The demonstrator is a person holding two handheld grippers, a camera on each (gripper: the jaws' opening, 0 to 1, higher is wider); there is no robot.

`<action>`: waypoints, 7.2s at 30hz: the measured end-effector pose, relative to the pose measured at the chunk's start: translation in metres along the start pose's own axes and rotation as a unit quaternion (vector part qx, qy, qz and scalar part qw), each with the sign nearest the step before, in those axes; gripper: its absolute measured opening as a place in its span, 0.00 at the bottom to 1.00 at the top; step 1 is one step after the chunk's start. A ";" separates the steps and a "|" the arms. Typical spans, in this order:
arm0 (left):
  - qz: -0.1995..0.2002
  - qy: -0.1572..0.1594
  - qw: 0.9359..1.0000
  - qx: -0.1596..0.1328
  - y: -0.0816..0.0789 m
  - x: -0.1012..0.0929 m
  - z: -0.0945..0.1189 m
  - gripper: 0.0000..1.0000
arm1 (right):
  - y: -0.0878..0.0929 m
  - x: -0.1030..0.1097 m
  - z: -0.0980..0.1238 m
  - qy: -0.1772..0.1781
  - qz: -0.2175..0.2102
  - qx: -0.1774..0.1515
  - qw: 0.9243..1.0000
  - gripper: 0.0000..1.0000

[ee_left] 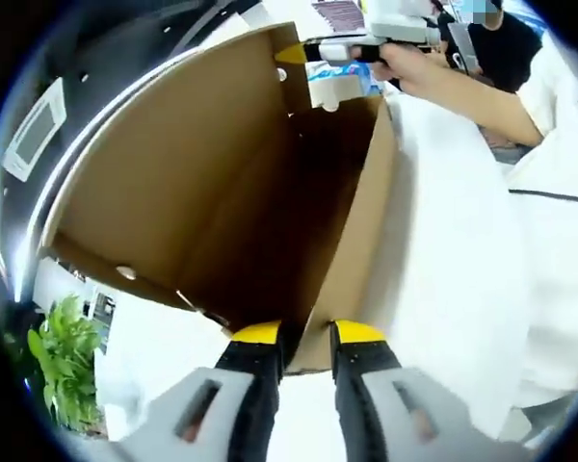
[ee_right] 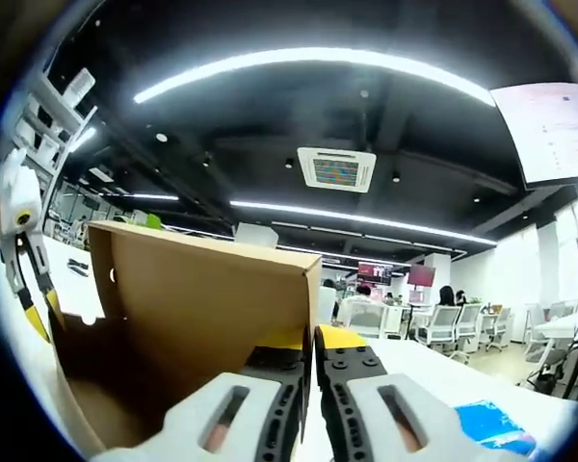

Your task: Operate the shoe box by opening the lid, removing the specified soft item, and placing it in the target area until the item is outside and the box remains undamaged.

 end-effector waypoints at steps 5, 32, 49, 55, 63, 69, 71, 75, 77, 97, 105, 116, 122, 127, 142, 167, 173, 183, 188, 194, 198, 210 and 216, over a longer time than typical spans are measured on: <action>0.011 -0.006 1.000 -0.028 0.001 0.002 0.005 0.17 | 0.001 0.001 0.004 0.000 0.002 -0.005 1.000 0.00; 0.231 0.055 0.943 -0.235 -0.001 0.009 0.040 0.39 | 0.006 0.007 0.014 -0.002 0.017 0.005 1.000 0.01; 0.281 0.066 0.897 -0.335 -0.012 0.016 0.069 0.70 | 0.010 0.010 0.013 -0.010 0.013 0.014 1.000 0.01; 0.301 0.054 0.883 -0.356 -0.010 0.024 0.065 0.84 | 0.011 0.011 0.013 -0.011 0.018 0.018 1.000 0.01; 0.343 0.076 0.847 -0.399 -0.010 0.029 0.075 0.85 | 0.015 0.013 0.014 -0.007 0.035 0.023 0.999 0.01; 0.343 0.059 0.844 -0.407 -0.014 0.032 0.079 0.85 | 0.017 0.014 0.013 -0.007 0.035 0.035 0.999 0.01; 0.311 0.021 0.864 -0.395 -0.011 0.033 0.078 0.86 | 0.018 0.015 0.015 -0.003 0.057 0.029 0.998 0.01; 0.331 0.023 0.851 -0.406 -0.017 0.041 0.082 0.87 | 0.024 0.018 0.014 -0.007 0.055 0.042 0.998 0.01; 0.345 0.033 0.833 -0.431 -0.023 0.042 0.092 0.85 | 0.023 0.019 0.013 -0.006 0.061 0.040 0.997 0.01; 0.396 -0.020 0.822 -0.408 -0.030 0.054 0.091 0.53 | 0.028 0.019 0.017 -0.006 0.061 0.050 0.997 0.01; 0.414 -0.046 0.829 -0.373 -0.019 0.058 0.079 0.49 | 0.029 0.020 0.017 -0.006 0.059 0.052 0.997 0.01; 0.433 -0.030 0.823 -0.366 -0.018 0.054 0.075 0.36 | 0.034 0.024 0.017 -0.011 0.061 0.054 0.997 0.01; 0.429 -0.035 0.829 -0.356 -0.016 0.054 0.073 0.34 | 0.036 0.025 0.017 -0.011 0.058 0.059 0.997 0.01; 0.424 -0.037 0.838 -0.343 -0.015 0.052 0.068 0.34 | 0.038 0.025 0.018 -0.016 0.059 0.068 0.996 0.02; 0.425 -0.057 0.837 -0.340 -0.013 0.052 0.062 0.35 | 0.044 0.030 0.020 -0.073 0.097 0.109 0.987 0.06; 0.436 -0.063 0.838 -0.321 -0.005 0.052 0.051 0.36 | 0.053 0.074 0.041 -0.281 0.039 0.174 0.943 0.68; 0.433 -0.077 0.841 -0.314 -0.001 0.047 0.043 0.37 | 0.053 0.080 0.045 -0.300 -0.012 0.181 0.936 0.74; 0.437 -0.086 0.837 -0.317 0.006 0.042 0.033 0.37 | 0.062 0.085 0.045 -0.285 -0.025 0.208 0.935 0.73; 0.429 -0.087 0.841 -0.317 0.009 0.040 0.034 0.37 | 0.062 0.084 0.046 -0.287 -0.020 0.208 0.935 0.73; 0.429 -0.092 0.837 -0.326 0.014 0.039 0.032 0.37 | 0.062 0.088 0.046 -0.280 0.000 0.201 0.939 0.72; 0.434 -0.087 0.834 -0.329 0.014 0.038 0.031 0.35 | 0.061 0.085 0.044 -0.257 0.039 0.184 0.948 0.69; 0.425 -0.087 0.844 -0.317 0.015 0.033 0.024 0.39 | 0.063 0.088 0.047 -0.267 0.085 0.172 0.944 0.64; 0.338 -0.127 0.890 -0.276 0.025 0.034 0.022 0.51 | 0.057 0.089 0.051 -0.275 0.148 0.134 0.940 0.54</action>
Point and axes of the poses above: the point that each gripper's makers call its tool centre point, and the gripper's own axes: z roughly backward along the fingers, x roughly to its left, y roughly out of its underside, the point moved 1 cm from there along z, roughly backward along the fingers, and after that the axes turned 5 degrees about x, right-handed, at the moved point
